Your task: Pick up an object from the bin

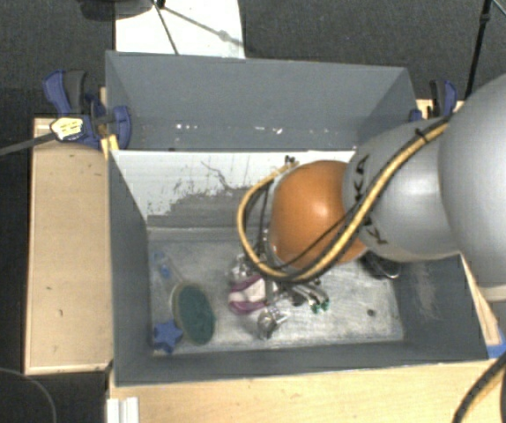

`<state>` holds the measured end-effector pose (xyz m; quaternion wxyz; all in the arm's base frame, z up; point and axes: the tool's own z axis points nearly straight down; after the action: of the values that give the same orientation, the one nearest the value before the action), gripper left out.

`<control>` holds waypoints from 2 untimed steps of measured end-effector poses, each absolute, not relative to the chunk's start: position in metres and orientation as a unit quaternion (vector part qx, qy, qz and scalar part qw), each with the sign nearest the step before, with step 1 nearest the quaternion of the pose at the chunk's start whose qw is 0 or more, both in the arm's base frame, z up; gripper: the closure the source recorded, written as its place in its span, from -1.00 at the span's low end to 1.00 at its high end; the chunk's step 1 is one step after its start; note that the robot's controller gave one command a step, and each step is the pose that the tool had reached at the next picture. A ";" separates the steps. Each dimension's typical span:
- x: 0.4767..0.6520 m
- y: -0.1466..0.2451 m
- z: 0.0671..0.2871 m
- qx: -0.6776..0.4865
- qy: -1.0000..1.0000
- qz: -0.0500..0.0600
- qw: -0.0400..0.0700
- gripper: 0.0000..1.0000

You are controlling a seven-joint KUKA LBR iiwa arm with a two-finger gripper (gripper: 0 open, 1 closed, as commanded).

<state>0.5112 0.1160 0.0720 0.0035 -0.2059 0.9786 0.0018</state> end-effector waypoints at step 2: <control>0.519 0.107 0.211 -0.264 0.964 0.000 0.006 1.00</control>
Offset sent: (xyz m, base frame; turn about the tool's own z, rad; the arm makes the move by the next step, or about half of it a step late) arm 0.0000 0.0000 0.0000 0.0000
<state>0.5188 0.1067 0.2106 0.0057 -0.2644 0.9644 -0.0003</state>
